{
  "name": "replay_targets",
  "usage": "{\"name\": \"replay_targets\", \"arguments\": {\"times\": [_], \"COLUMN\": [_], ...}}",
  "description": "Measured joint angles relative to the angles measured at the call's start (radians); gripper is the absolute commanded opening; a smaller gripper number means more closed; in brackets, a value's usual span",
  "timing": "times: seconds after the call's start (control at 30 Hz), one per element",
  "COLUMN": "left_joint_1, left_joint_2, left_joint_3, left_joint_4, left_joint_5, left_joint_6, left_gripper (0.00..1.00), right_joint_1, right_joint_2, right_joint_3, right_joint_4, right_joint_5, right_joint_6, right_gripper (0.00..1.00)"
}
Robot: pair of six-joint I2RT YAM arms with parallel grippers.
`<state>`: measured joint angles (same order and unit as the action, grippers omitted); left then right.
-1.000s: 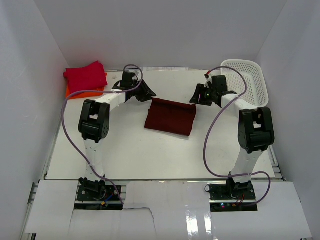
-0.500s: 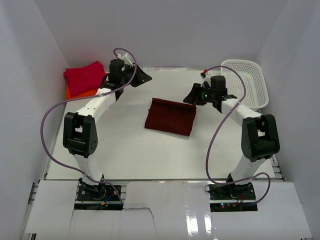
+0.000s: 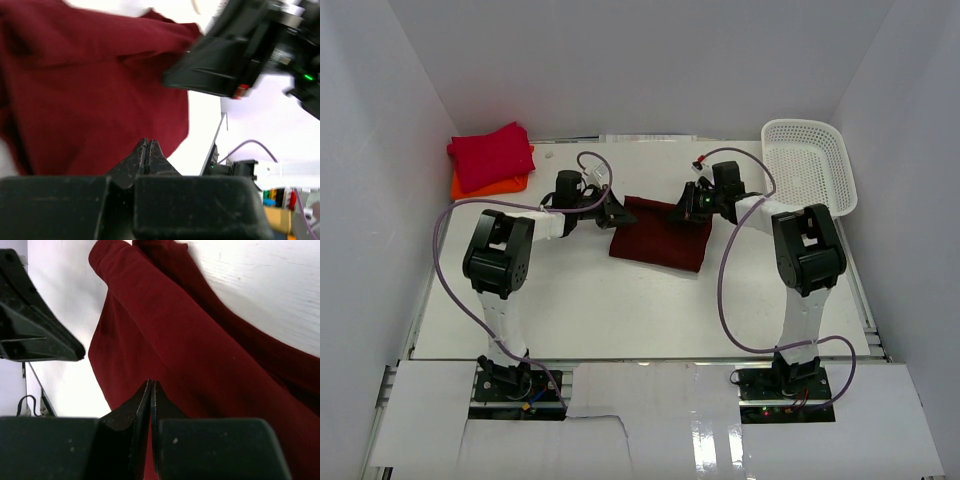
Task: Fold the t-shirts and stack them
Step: Smooth out wrinkles on the folded tshirt
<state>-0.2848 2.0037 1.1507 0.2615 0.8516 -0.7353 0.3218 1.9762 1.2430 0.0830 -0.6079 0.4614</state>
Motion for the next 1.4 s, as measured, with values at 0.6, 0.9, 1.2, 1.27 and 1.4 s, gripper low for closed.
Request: {"name": "replay_targets", "arguments": {"times": [0.6, 0.9, 1.2, 1.27, 1.4], "left_joint_1": [-0.106, -0.141, -0.146, -0.146, -0.147], "left_joint_2": [0.039, 0.158, 0.188, 0.188, 0.173], "left_joint_3": [0.010, 0.009, -0.020, -0.037, -0.071], "left_joint_4": [0.145, 0.167, 0.212, 0.241, 0.277], "left_joint_5": [0.101, 0.098, 0.077, 0.070, 0.053], "left_joint_6": [0.014, 0.060, 0.074, 0.073, 0.074], "left_gripper": [0.00, 0.00, 0.00, 0.00, 0.00], "right_joint_1": [0.019, 0.020, 0.020, 0.020, 0.019], "right_joint_2": [0.193, 0.222, 0.243, 0.262, 0.305], "right_joint_3": [0.072, 0.109, 0.135, 0.164, 0.237], "right_joint_4": [0.129, 0.131, 0.128, 0.121, 0.098], "right_joint_5": [-0.095, -0.096, -0.099, -0.098, -0.099], "right_joint_6": [0.091, 0.093, 0.088, 0.082, 0.073], "right_gripper": [0.08, 0.08, 0.08, 0.08, 0.08]}}
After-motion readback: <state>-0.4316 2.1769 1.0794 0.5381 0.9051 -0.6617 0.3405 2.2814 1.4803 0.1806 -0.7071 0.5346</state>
